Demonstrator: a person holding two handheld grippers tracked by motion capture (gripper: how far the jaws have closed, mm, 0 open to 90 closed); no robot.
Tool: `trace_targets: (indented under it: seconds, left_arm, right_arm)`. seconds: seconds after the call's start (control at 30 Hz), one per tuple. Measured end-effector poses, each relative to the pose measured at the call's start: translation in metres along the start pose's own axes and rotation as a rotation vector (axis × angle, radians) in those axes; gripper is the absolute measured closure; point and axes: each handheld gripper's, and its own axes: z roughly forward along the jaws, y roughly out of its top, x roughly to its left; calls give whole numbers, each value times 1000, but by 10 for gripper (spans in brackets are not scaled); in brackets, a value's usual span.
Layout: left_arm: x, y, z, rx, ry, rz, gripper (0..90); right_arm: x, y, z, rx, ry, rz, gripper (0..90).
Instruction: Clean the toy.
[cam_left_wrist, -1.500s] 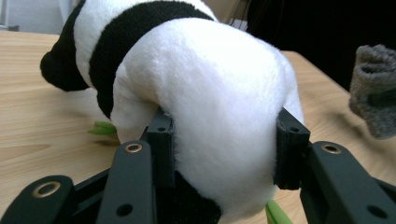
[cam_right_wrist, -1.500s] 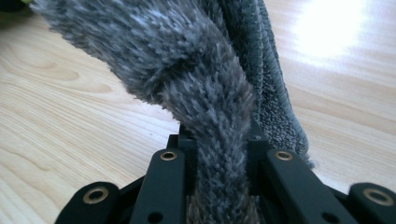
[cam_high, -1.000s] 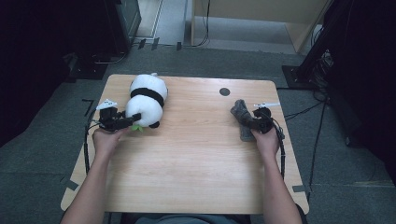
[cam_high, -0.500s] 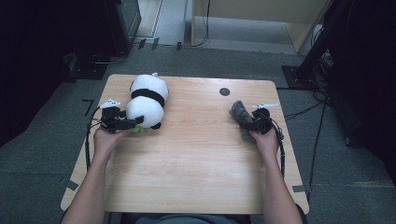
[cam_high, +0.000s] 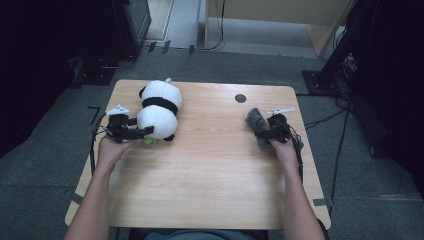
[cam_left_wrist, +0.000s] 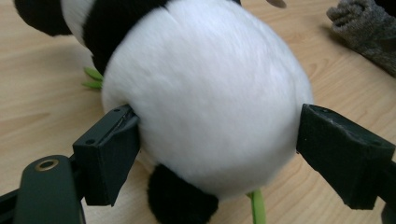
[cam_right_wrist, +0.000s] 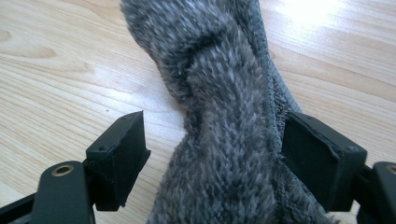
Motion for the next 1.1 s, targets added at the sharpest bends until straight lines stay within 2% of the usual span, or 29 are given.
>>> trace_targets:
  seconds: [0.1, 0.17, 0.27, 0.47, 0.6, 0.77, 0.9, 1.1]
  left_arm:
    - [-3, 2, -5, -22, 22, 14, 146]
    - [-3, 4, -11, -49, -3, 23, 147]
    - [-5, 7, -17, -74, -39, -3, 147]
    - [-19, 11, -18, -40, -18, 37, 154]
    - [-28, 15, -20, -57, -51, 48, 160]
    - [-42, 19, -20, -61, -62, 72, 159]
    - [-50, 20, -14, -47, -83, 74, 161]
    - [-69, 22, -6, -40, -111, 110, 161]
  right_arm:
    - [0, 0, -3, -10, 7, 7, 223]
    - [1, 1, -6, -23, 14, 11, 224]
    - [2, 2, -10, -43, 24, 14, 225]
    - [8, 2, -21, -73, 49, -2, 225]
    - [15, 3, -28, -88, 62, -18, 225]
    - [26, 4, -36, -106, 70, -37, 225]
    - [34, 5, -43, -121, 73, -54, 229]
    - [48, 2, -50, -144, 90, -87, 237]
